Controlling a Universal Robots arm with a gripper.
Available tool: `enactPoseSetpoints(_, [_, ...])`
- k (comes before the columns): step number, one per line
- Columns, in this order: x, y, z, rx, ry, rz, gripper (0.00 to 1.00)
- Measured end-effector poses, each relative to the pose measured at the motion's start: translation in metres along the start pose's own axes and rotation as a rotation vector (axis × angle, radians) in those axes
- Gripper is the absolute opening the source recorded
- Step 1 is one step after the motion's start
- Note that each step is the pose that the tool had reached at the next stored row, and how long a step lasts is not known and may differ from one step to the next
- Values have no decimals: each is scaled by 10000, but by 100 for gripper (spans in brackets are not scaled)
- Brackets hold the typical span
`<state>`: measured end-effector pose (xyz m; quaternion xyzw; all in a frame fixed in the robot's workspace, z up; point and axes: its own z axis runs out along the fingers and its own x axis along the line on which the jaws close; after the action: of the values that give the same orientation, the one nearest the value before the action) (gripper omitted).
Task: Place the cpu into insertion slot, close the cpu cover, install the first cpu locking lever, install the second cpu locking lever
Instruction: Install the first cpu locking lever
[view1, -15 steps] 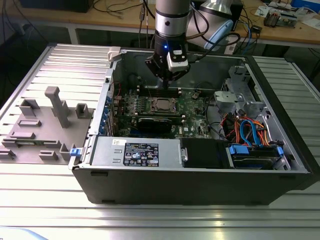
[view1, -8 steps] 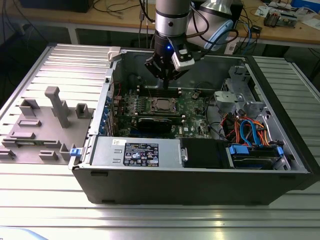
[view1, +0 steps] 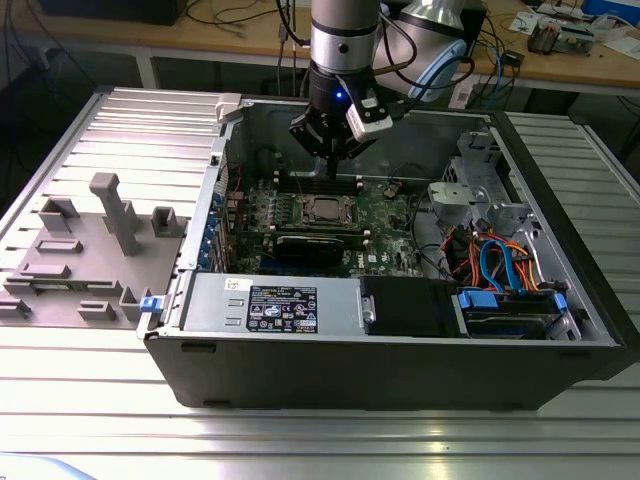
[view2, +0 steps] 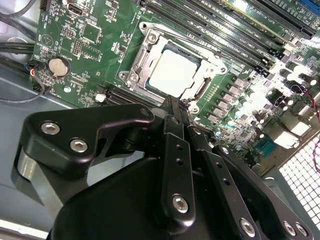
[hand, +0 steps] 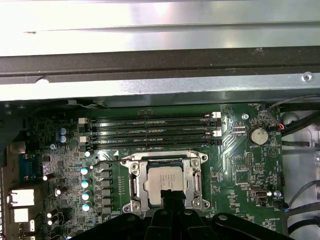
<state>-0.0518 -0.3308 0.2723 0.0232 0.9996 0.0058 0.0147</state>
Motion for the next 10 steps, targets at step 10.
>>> enactPoseSetpoints(10, [2,0,0,-8,3,-248,11])
